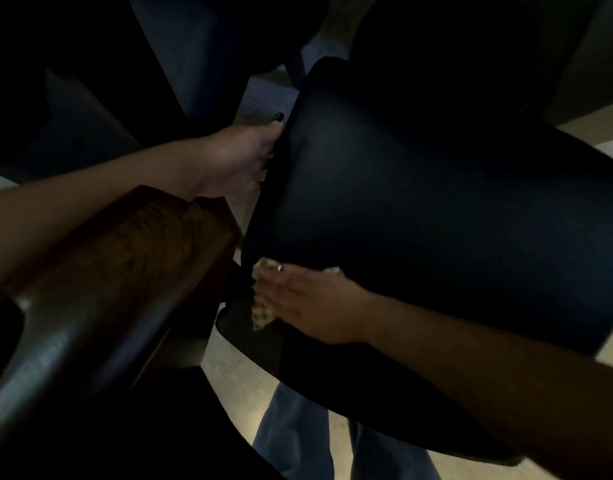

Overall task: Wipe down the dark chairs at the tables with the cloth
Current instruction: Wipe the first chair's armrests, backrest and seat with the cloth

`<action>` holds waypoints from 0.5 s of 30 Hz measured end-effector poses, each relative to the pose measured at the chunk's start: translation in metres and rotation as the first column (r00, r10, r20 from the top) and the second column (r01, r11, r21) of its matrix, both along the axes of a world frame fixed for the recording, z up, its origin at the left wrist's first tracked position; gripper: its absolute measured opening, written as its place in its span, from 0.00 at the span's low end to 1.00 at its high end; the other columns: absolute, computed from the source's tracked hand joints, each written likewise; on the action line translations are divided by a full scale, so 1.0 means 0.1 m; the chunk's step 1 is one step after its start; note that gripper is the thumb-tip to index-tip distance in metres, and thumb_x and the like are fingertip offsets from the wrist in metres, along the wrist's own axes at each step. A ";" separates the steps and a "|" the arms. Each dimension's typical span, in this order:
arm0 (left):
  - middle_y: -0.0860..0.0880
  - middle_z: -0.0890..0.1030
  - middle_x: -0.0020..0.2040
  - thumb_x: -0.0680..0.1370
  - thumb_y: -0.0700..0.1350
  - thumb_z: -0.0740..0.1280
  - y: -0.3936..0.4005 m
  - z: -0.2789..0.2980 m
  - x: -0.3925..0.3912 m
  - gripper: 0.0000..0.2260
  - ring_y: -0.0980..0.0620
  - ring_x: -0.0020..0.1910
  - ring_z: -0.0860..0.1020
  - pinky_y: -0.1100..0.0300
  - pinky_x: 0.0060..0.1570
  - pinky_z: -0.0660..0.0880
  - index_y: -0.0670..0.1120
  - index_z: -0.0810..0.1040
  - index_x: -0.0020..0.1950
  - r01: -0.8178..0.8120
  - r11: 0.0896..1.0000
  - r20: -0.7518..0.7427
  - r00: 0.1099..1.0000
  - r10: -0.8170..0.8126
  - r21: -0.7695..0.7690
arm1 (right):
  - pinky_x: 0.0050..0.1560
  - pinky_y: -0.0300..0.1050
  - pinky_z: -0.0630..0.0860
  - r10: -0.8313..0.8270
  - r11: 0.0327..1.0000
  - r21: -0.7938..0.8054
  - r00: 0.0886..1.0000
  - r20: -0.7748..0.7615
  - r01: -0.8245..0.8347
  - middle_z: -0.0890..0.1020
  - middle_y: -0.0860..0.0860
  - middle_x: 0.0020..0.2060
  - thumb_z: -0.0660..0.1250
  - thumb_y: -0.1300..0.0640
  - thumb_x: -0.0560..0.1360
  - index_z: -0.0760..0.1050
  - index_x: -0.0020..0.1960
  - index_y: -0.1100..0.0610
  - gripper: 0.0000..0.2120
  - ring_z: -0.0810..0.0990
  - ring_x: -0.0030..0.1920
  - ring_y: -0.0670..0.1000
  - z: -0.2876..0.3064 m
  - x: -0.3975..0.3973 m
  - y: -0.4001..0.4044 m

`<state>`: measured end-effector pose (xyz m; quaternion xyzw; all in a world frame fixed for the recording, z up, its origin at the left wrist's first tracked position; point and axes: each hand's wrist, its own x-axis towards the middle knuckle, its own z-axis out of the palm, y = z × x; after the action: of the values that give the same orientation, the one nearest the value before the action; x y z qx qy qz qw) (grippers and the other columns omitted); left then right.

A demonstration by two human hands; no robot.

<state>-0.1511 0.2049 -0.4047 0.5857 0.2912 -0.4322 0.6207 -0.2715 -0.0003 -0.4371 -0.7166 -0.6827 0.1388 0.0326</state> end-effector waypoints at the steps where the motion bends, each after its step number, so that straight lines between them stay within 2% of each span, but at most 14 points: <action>1: 0.56 0.81 0.60 0.83 0.58 0.52 -0.02 0.00 -0.01 0.18 0.54 0.62 0.76 0.56 0.51 0.73 0.56 0.75 0.66 0.010 1.000 0.012 1.000 -0.010 0.010 | 0.74 0.51 0.49 -0.068 0.998 0.021 0.998 0.017 0.067 0.68 0.59 0.71 0.50 0.56 0.77 0.65 0.72 0.62 0.25 0.62 0.73 0.57 0.02 0.19 -0.01; 3: 0.57 0.81 0.59 0.83 0.58 0.51 -0.07 -0.01 -0.03 0.17 0.55 0.59 0.77 0.58 0.49 0.73 0.57 0.76 0.63 0.029 0.999 0.025 0.999 -0.030 0.039 | 0.72 0.51 0.58 -0.291 0.955 0.086 0.955 0.059 0.285 0.72 0.60 0.68 0.53 0.59 0.76 0.69 0.70 0.63 0.24 0.69 0.70 0.58 0.02 0.59 -0.06; 4: 0.57 0.81 0.59 0.83 0.58 0.52 -0.08 -0.01 -0.03 0.16 0.56 0.58 0.78 0.59 0.47 0.73 0.57 0.76 0.62 0.039 0.997 0.032 0.999 -0.041 0.065 | 0.73 0.52 0.58 -0.407 0.910 0.101 0.912 0.046 0.401 0.70 0.62 0.69 0.53 0.61 0.76 0.67 0.71 0.64 0.24 0.67 0.71 0.59 0.01 0.78 -0.09; 6: 0.57 0.81 0.58 0.83 0.57 0.55 -0.13 -0.01 -0.01 0.13 0.56 0.56 0.78 0.59 0.46 0.73 0.58 0.76 0.61 0.098 0.985 0.057 0.993 -0.107 0.141 | 0.75 0.53 0.50 -0.601 0.797 0.074 0.799 0.000 0.599 0.62 0.62 0.73 0.53 0.61 0.79 0.60 0.74 0.65 0.24 0.58 0.75 0.61 0.01 1.13 -0.09; 8: 0.58 0.80 0.56 0.82 0.55 0.59 -0.16 0.02 0.03 0.11 0.58 0.52 0.78 0.61 0.47 0.72 0.58 0.73 0.64 0.238 0.936 0.083 0.960 -0.267 0.259 | 0.75 0.51 0.44 -0.739 0.671 0.089 0.673 -0.002 0.736 0.58 0.61 0.75 0.52 0.60 0.80 0.57 0.75 0.65 0.24 0.53 0.76 0.60 0.00 1.41 0.04; 9: 0.57 0.79 0.57 0.82 0.52 0.62 -0.18 0.02 0.07 0.12 0.59 0.49 0.77 0.57 0.43 0.73 0.57 0.71 0.65 0.327 0.886 0.103 0.920 -0.378 0.328 | 0.75 0.51 0.43 -0.794 0.605 0.092 0.608 -0.006 0.791 0.58 0.61 0.75 0.52 0.59 0.80 0.56 0.75 0.64 0.25 0.52 0.76 0.59 0.00 1.55 0.14; 10: 0.55 0.78 0.58 0.81 0.49 0.63 -0.20 0.02 0.11 0.15 0.59 0.49 0.76 0.63 0.45 0.65 0.55 0.70 0.67 0.409 0.824 0.125 0.863 -0.489 0.393 | 0.75 0.50 0.43 -0.844 0.533 0.082 0.536 -0.019 0.842 0.58 0.60 0.75 0.53 0.59 0.79 0.57 0.75 0.64 0.25 0.52 0.76 0.59 0.01 1.66 0.25; 11: 0.52 0.76 0.61 0.81 0.46 0.64 -0.22 0.03 0.17 0.17 0.57 0.51 0.76 0.62 0.53 0.70 0.52 0.68 0.69 0.474 0.757 0.142 0.799 -0.584 0.449 | 0.75 0.50 0.44 -0.887 0.456 0.069 0.459 -0.040 0.887 0.59 0.60 0.75 0.54 0.59 0.78 0.58 0.75 0.64 0.26 0.53 0.76 0.59 0.03 1.77 0.35; 12: 0.50 0.75 0.65 0.80 0.44 0.65 -0.24 0.05 0.24 0.21 0.54 0.55 0.75 0.60 0.56 0.70 0.50 0.66 0.72 0.518 0.692 0.141 0.741 -0.657 0.503 | 0.75 0.50 0.45 -0.915 0.395 0.054 0.398 -0.061 0.917 0.61 0.60 0.74 0.56 0.59 0.77 0.59 0.74 0.64 0.26 0.55 0.75 0.58 0.04 1.85 0.42; 15: 0.44 0.70 0.71 0.79 0.47 0.67 -0.30 0.16 0.43 0.32 0.48 0.65 0.72 0.56 0.66 0.68 0.43 0.56 0.78 0.585 0.522 0.107 0.596 -0.796 0.620 | 0.75 0.49 0.47 -0.934 0.345 0.062 0.349 -0.075 0.937 0.66 0.59 0.72 0.57 0.59 0.76 0.63 0.72 0.63 0.25 0.59 0.74 0.58 0.05 1.88 0.34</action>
<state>-0.1077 0.1748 -0.3886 0.8691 0.0080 -0.4271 0.2493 -0.0837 0.0340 -0.4318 -0.9736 -0.1571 0.0728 0.1486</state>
